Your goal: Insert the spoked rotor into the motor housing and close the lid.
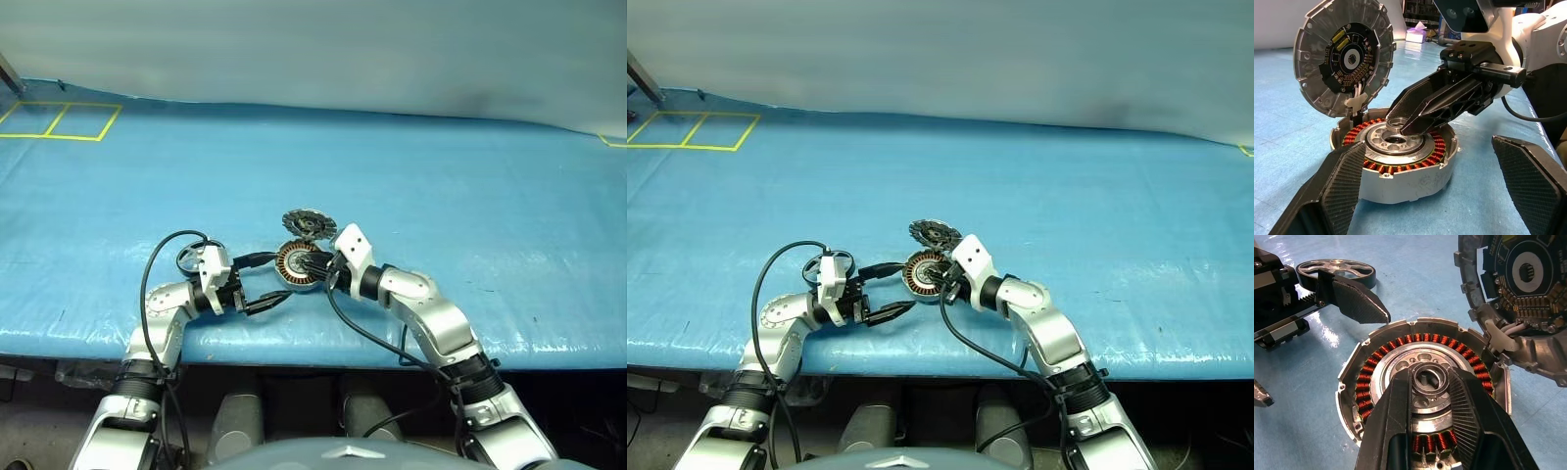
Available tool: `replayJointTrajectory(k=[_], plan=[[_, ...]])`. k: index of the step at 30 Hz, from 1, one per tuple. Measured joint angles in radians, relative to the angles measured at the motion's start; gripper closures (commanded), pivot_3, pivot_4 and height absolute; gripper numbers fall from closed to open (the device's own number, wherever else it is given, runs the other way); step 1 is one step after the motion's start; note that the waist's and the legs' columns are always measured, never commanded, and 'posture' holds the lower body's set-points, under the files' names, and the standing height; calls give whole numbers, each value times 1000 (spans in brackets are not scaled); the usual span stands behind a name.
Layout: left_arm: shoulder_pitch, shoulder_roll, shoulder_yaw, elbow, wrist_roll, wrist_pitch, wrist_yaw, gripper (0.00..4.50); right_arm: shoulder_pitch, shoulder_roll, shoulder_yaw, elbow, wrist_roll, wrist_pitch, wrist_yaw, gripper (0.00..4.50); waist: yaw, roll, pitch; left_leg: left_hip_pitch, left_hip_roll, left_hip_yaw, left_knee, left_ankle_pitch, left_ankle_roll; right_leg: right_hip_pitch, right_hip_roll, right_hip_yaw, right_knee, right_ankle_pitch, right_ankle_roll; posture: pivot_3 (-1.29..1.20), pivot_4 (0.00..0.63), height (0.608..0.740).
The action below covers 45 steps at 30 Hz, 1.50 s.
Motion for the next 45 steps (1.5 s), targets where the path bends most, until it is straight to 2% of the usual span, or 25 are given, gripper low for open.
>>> replayJointTrajectory(k=[45], plan=[[8, 0, 0, 1, 41, -31, 48, 0, -29, 16, 6, 45, -13, -14, 32, 3744, -2, 0, 0, 0, 0, 0, 0, 0, 0, 0, 0, 0, 0, 0, 0, 0, 150, 740]])
